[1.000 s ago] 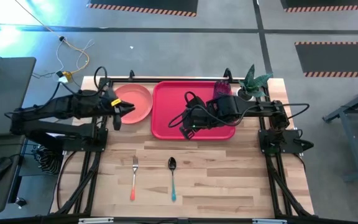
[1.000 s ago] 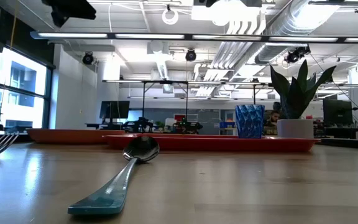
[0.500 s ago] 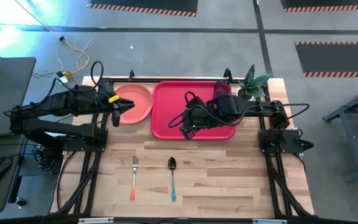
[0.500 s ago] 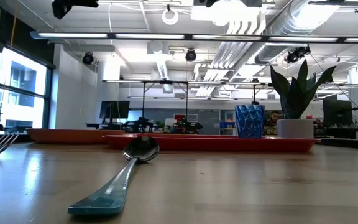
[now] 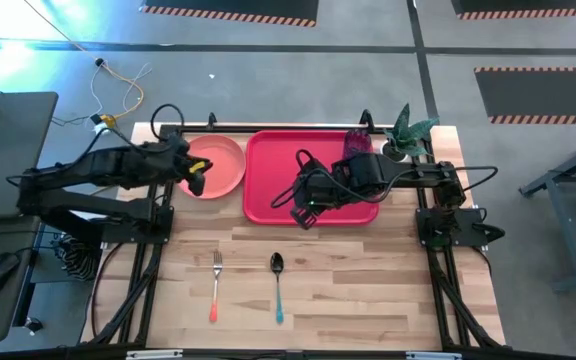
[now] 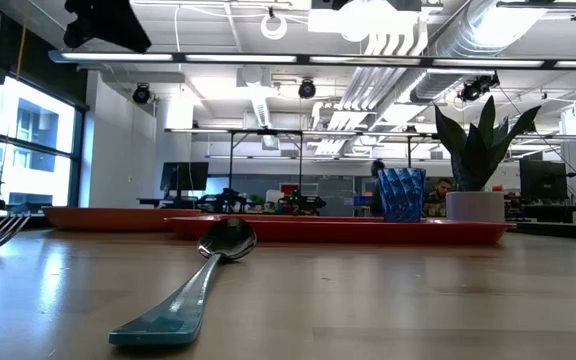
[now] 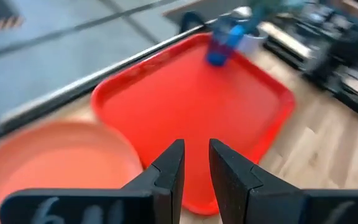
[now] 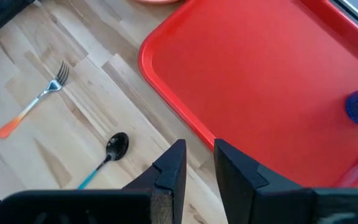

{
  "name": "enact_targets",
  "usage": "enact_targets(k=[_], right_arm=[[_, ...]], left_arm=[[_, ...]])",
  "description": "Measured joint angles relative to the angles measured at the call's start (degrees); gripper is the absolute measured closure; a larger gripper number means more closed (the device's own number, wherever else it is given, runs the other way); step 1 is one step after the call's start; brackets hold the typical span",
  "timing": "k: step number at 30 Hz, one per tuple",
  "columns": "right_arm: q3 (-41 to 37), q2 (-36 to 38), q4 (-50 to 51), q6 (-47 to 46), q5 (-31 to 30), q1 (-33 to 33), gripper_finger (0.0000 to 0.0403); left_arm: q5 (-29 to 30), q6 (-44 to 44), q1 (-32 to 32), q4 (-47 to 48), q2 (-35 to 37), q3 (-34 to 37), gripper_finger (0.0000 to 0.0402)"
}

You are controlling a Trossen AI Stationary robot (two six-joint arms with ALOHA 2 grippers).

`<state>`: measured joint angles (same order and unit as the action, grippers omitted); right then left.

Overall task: Pick and place plate/cup/fork/spoon on tray
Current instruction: Put the fork on the left of the serving tray

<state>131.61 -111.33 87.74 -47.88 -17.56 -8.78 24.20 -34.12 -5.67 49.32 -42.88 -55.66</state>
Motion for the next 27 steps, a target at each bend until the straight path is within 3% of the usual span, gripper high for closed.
enact_targets(k=[15,27], right_arm=[[0.0,0.0,2.3,2.5,0.0,0.2,0.0329],[0.0,0.0,2.3,7.6,-1.4,0.5,0.0329]], left_arm=[[-10.8,-30.3,0.2,18.7,-8.9,0.0,0.0339],[-22.6,-30.3,0.2,22.9,-13.3,0.1,0.0339]])
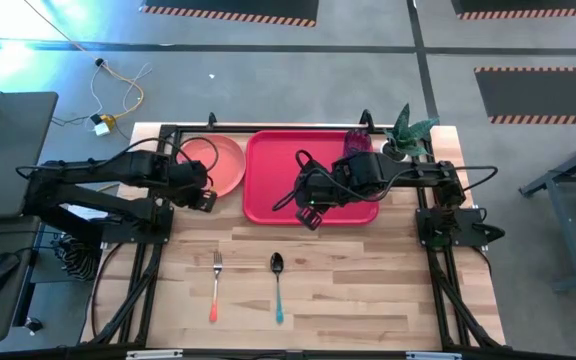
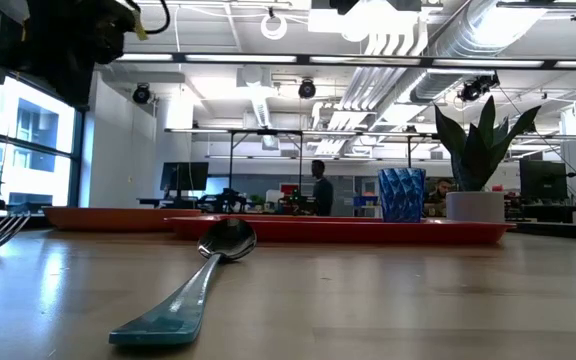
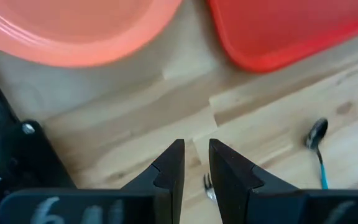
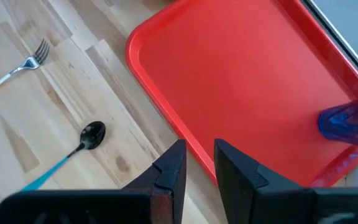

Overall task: Pick and place plate/cup/fork/spoon on tray
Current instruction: Put the fork on the left of the serving tray

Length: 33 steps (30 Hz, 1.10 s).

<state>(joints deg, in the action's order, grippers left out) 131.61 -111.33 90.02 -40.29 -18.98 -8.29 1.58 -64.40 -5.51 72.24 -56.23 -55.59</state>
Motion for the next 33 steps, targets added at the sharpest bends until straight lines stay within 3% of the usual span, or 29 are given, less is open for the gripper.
enact_targets(k=[8,16,28,33], right_arm=[[0.0,0.0,0.0,1.8,0.0,0.0,0.0329],[0.0,0.0,0.0,1.8,0.2,0.0,0.0329],[0.0,0.0,0.0,2.5,0.1,0.0,0.0329],[0.0,0.0,0.0,3.2,0.1,0.0,0.0329]], left_arm=[[-3.7,-0.5,4.1,1.9,-4.0,0.0,0.0339],[-5.3,-7.2,11.4,8.4,-4.9,0.0,0.0339],[-6.3,-17.6,21.2,10.2,-4.6,0.0,0.0338],[-7.3,-24.5,25.6,10.0,-4.6,0.0,0.0317]])
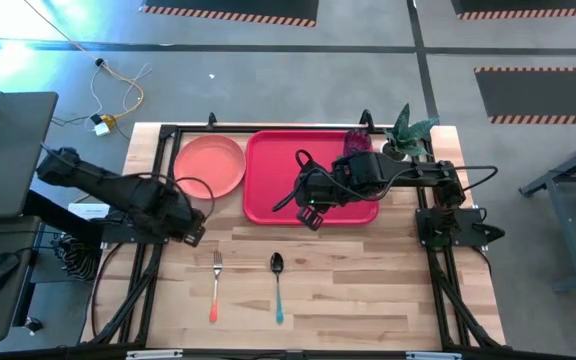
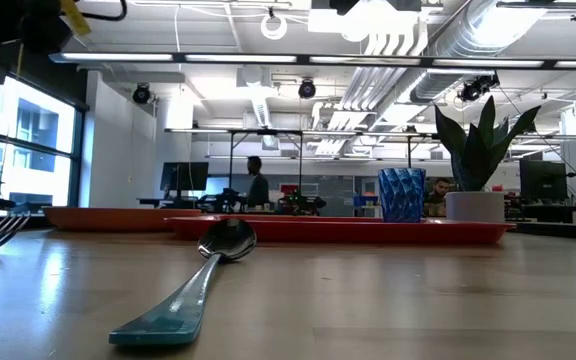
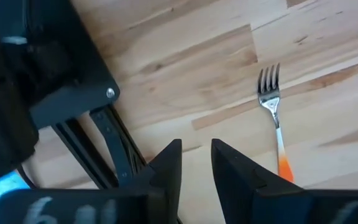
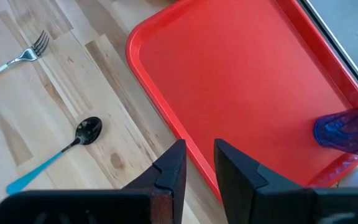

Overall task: Pick and place plate/cup/fork/spoon on tray
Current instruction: Put the fork on the left of the serving tray

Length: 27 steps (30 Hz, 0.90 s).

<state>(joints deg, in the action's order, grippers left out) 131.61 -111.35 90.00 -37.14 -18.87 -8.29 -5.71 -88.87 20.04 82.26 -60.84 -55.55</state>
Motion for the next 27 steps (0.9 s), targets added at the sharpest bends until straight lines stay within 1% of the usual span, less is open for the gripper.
enact_targets(k=[4,6,9,12,14,20,27], right_arm=[[0.0,0.0,0.0,0.1,0.0,0.0,0.0329],[0.0,0.0,0.0,0.1,0.0,0.0,0.0329],[0.0,0.0,0.0,1.0,0.4,0.0,0.0329],[0.0,0.0,0.0,1.6,0.4,0.0,0.0329],[0.0,0.0,0.0,1.6,0.4,0.0,0.0329],[0.0,0.0,0.0,2.8,0.5,0.0,0.0329],[0.0,0.0,0.0,3.1,0.6,0.0,0.0329]], left_arm=[[1.3,-9.4,3.1,-1.5,0.0,0.0,0.0285],[1.8,-14.0,5.0,-4.3,-0.3,0.0,0.0272],[4.4,-17.6,8.3,-9.3,-1.4,0.0,0.0262],[7.1,-20.6,10.9,-12.8,-3.4,0.0,0.0261],[8.4,-23.1,12.3,-13.3,-5.1,0.0,0.0264],[8.8,-31.5,16.2,-14.5,-11.0,0.0,0.0268],[9.1,-36.1,18.9,-18.6,-17.8,0.0,0.0268]])
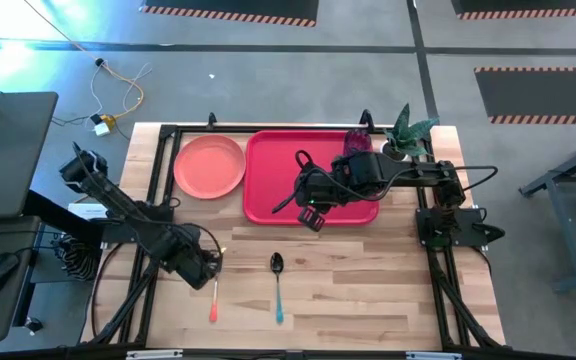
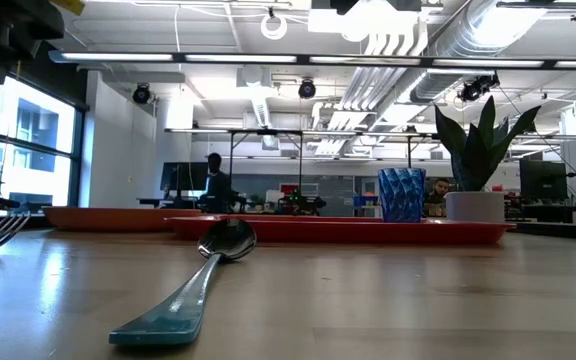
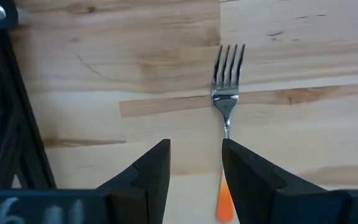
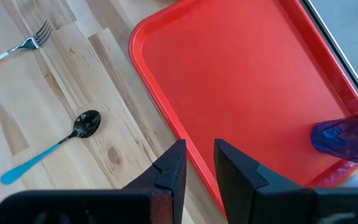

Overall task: Pick and place plate/cup/fork/spoon on tray
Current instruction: Put the fork on the left of the serving tray

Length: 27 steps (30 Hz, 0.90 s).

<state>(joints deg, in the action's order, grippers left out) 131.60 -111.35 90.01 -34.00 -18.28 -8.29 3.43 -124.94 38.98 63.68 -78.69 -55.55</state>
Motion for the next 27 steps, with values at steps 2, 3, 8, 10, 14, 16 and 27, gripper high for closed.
enact_targets(k=[2,3,8,10,14,16,27], right_arm=[[0.0,0.0,0.0,0.0,0.0,0.0,0.0329],[0.0,0.0,0.0,0.1,0.0,0.0,0.0329],[0.0,0.0,0.0,1.0,0.8,0.0,0.0329],[0.0,0.0,0.0,1.1,0.9,0.0,0.0329],[0.0,0.0,0.0,1.1,2.4,0.0,0.0329],[0.0,0.0,0.0,1.1,2.5,0.0,0.0329],[0.0,0.0,0.0,1.2,2.4,0.0,0.0329]], left_arm=[[0.1,-1.2,0.4,-1.7,-1.8,0.0,0.0268],[0.1,-1.7,0.5,-2.7,-2.7,0.0,0.0268],[0.3,-2.4,0.6,-8.3,-7.1,0.0,0.0268],[0.3,-2.5,0.6,-9.9,-8.7,0.0,0.0268],[0.3,-3.5,0.6,-12.0,-11.4,0.0,0.0268],[0.1,-3.8,0.6,-12.8,-12.3,0.0,0.0268],[-0.1,-4.1,0.6,-15.8,-16.3,0.0,0.0268]])
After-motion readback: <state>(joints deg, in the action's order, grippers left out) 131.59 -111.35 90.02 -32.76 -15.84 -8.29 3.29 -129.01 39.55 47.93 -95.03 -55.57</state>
